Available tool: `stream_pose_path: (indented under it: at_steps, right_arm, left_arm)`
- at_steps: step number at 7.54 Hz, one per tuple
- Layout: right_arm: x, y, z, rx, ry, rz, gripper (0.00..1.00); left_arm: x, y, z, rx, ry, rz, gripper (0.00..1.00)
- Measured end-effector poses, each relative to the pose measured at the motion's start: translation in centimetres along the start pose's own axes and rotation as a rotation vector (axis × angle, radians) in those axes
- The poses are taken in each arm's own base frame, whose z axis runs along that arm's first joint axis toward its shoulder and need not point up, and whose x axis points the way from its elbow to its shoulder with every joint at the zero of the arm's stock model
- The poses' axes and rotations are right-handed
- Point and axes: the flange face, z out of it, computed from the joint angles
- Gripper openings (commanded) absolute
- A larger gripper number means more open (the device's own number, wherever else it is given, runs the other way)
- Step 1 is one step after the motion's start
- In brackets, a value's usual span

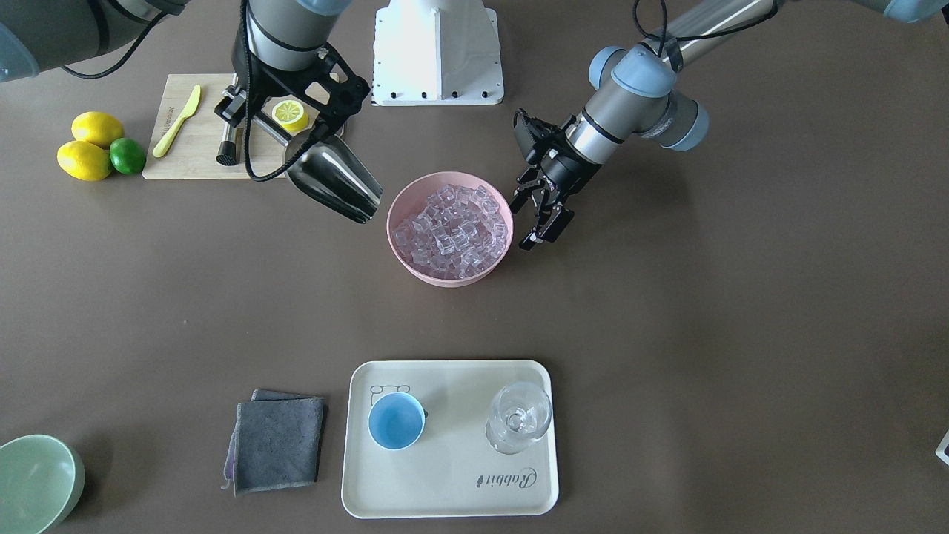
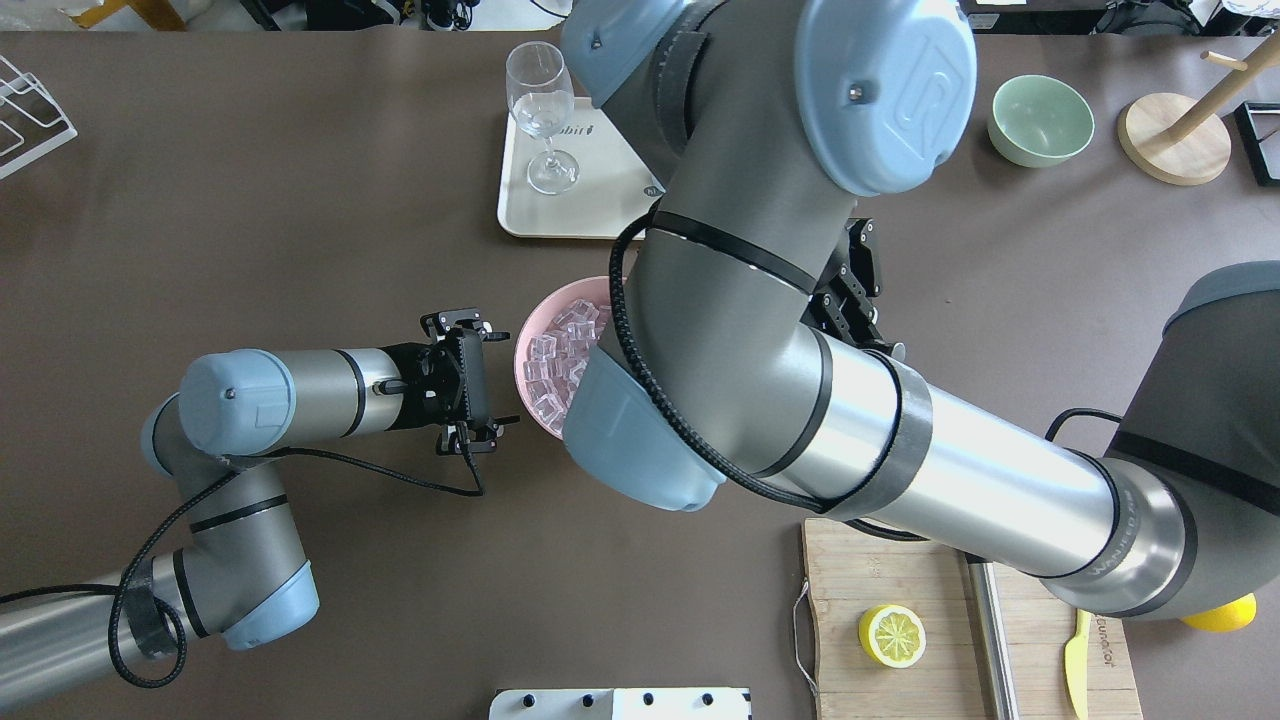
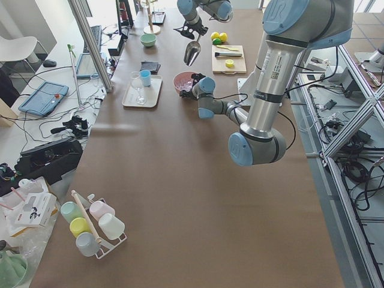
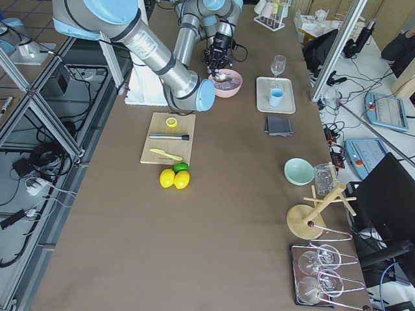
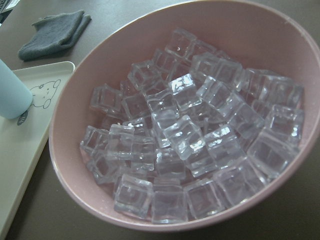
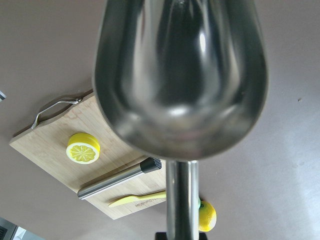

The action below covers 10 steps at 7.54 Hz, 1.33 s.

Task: Put ice in cup with scoop
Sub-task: 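Swing the scoop with the right arm over the pink bowl, then lower the scoop into the ice cubes with the right gripper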

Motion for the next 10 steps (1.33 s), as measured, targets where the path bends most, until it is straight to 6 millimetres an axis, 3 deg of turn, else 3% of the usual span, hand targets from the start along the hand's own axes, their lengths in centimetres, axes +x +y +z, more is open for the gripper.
stream_pose_path:
  at_steps: [3, 10]
  right_arm:
    - [-0.3, -3.5, -1.7, -0.116, 0.027, 0.015, 0.0]
    - [-6.5, -9.1, -0.8, -0.282, 0.138, -0.084, 0.0]
  left_arm:
    - [-0.1, 0.1, -0.2, 0.009, -0.003, 0.0, 0.98]
    - [-0.1, 0.4, -0.5, 0.014, -0.005, 0.0, 0.98]
